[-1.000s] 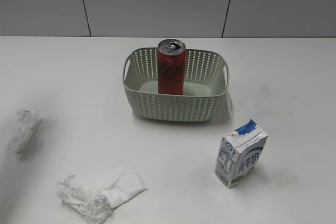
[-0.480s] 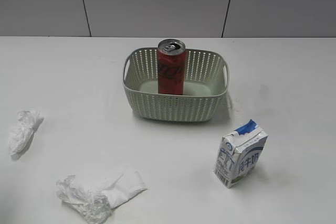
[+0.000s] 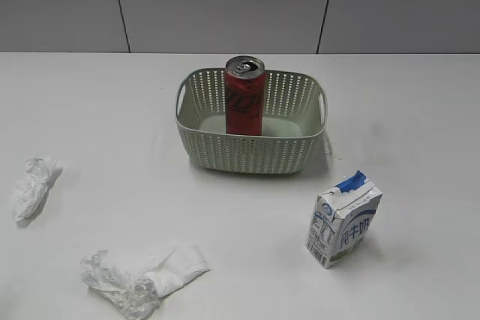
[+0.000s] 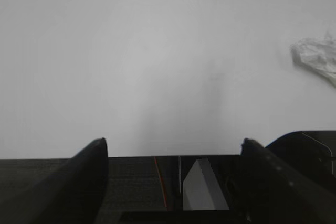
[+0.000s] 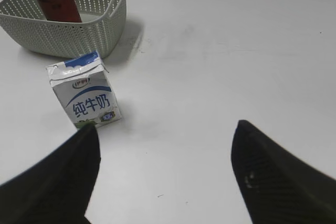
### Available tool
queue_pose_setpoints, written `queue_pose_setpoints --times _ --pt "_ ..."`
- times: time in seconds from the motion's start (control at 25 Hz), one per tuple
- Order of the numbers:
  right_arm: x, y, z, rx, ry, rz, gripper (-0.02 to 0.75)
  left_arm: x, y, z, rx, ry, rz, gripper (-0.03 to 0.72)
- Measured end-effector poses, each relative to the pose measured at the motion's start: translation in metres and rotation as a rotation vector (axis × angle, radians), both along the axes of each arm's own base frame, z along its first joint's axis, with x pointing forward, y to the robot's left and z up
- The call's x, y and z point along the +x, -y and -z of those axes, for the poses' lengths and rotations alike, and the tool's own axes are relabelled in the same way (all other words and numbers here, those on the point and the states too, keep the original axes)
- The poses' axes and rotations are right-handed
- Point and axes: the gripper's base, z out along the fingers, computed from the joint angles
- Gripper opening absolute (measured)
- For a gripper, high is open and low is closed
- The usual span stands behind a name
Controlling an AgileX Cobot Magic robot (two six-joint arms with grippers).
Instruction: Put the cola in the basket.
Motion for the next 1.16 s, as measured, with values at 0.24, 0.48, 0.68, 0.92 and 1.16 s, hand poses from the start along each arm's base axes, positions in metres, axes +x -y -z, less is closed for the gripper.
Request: queue_pose_setpoints --times 0.24,0.48,0.68,0.92,1.16 --pt "0.0 0.0 0.0 0.0 0.0 0.0 0.59 -0.019 -0.001 0.004 -0.012 0.157 -0.005 0.588" --pt "0.0 0.0 0.0 0.0 0.0 0.0 0.59 -0.035 -0.002 -0.001 -0.02 0.291 -0.006 0.588" --pt "0.0 0.0 0.0 0.0 0.0 0.0 0.59 -0.049 -0.002 -0.005 -0.026 0.395 -0.007 0.588" --pt "0.0 0.0 0.0 0.0 0.0 0.0 0.59 -0.071 -0.003 -0.009 -0.037 0.537 -0.006 0.588" --pt "0.0 0.0 0.0 0.001 0.0 0.0 0.59 -0.088 -0.004 -0.009 -0.044 0.653 -0.005 0.588"
